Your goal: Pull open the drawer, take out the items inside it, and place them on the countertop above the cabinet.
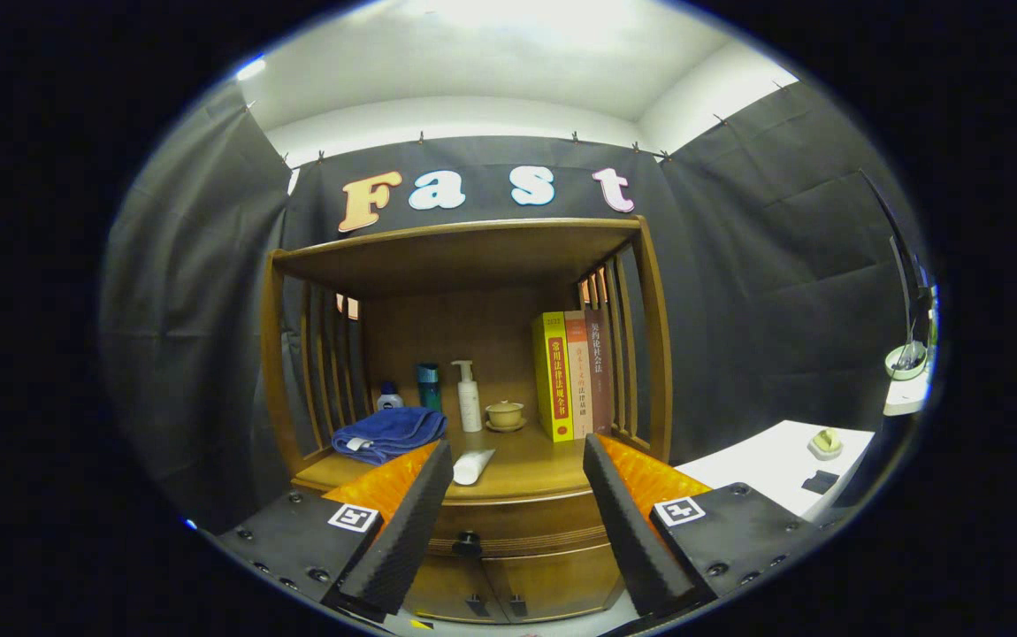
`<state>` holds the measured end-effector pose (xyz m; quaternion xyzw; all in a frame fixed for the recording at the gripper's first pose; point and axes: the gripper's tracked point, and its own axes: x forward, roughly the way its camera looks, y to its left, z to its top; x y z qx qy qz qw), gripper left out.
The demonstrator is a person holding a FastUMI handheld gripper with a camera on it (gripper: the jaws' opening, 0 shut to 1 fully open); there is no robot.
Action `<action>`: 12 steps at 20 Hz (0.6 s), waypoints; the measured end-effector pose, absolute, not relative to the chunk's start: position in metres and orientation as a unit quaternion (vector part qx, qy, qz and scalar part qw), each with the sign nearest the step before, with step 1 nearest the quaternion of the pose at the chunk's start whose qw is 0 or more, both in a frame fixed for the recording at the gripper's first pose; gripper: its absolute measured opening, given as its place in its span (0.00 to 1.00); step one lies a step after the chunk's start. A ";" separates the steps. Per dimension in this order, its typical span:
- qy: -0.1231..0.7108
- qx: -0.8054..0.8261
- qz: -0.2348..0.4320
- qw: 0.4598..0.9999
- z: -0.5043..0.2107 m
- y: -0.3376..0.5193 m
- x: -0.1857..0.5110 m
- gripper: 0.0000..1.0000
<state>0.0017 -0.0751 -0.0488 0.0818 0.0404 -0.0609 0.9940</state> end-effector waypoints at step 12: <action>0.065 0.092 -0.046 0.993 -0.045 -0.053 0.009 0.98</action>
